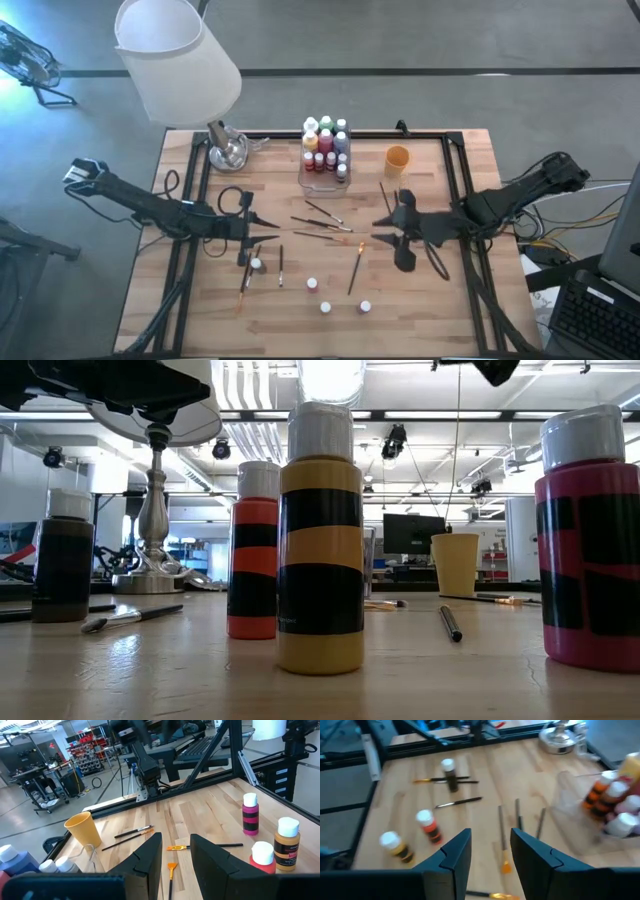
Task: Pick & Place Paint Supplies
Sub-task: Put the small pink paint bottle into the bin
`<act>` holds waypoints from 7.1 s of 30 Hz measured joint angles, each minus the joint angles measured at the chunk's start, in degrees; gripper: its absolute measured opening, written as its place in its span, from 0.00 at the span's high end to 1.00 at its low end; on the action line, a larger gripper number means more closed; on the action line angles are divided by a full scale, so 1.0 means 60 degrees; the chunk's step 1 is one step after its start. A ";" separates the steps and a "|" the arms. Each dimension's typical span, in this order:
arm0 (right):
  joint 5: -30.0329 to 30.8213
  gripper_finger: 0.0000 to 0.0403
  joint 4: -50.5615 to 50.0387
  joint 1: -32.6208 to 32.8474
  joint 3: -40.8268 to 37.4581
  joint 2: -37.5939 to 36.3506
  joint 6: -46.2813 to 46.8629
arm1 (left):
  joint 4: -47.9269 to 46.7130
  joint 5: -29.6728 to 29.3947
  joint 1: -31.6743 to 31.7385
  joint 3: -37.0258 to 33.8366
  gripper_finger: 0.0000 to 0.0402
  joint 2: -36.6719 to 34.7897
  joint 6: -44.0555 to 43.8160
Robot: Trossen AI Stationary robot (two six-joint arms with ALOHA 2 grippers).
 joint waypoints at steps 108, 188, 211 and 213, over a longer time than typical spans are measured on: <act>0.0720 0.34 0.2506 0.3441 0.0000 0.5165 0.4430 | -0.0378 -0.0004 -0.0003 0.0000 0.73 0.0004 0.0000; 0.1580 0.69 -0.4163 0.0461 0.4954 0.5635 0.0032 | -0.0498 0.0000 0.0000 0.0000 0.73 0.0004 0.0000; -0.1707 0.72 -0.0567 -0.4085 0.4466 0.4361 -0.4351 | -0.0711 -0.0004 0.0001 -0.0003 0.73 0.0025 0.0000; -0.2052 0.71 -0.0257 -0.4467 0.4274 0.4360 -0.4467 | -0.0731 -0.0003 0.0001 -0.0003 0.73 0.0025 0.0000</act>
